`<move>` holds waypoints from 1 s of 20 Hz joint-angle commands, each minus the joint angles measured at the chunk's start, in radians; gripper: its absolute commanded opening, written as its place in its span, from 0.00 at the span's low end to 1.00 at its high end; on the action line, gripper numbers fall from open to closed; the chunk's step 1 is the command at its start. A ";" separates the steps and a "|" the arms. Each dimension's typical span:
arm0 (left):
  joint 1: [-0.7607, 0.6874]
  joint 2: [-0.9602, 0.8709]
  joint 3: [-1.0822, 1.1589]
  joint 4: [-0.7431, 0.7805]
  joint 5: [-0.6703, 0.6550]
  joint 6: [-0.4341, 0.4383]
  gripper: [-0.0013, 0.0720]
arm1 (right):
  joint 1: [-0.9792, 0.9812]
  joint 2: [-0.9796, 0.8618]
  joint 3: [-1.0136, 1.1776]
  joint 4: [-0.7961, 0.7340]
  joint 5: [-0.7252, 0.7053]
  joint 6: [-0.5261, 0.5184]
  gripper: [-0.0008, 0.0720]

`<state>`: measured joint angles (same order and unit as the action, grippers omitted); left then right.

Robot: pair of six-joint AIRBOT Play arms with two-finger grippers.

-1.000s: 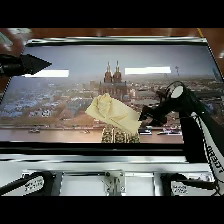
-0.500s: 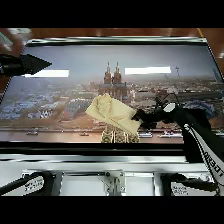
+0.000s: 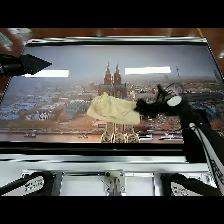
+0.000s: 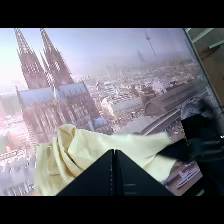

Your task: Fold the shirts.

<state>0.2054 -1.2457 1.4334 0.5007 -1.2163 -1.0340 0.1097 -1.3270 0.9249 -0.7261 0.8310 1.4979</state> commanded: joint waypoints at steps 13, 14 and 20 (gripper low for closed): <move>0.000 -0.001 0.000 0.001 -0.027 0.000 0.07 | -0.710 0.206 0.638 -0.284 0.462 0.160 0.10; 0.000 -0.001 0.000 0.001 -0.031 0.000 0.07 | -0.735 0.198 0.638 -0.306 0.465 0.156 0.10; 0.000 -0.001 0.000 0.001 -0.034 0.000 0.07 | -0.762 0.134 0.638 -0.346 0.467 0.155 0.10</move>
<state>0.2054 -1.2457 1.4334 0.5011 -1.2469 -1.0340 -0.6315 -1.1656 1.5600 -1.0725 1.3014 1.6535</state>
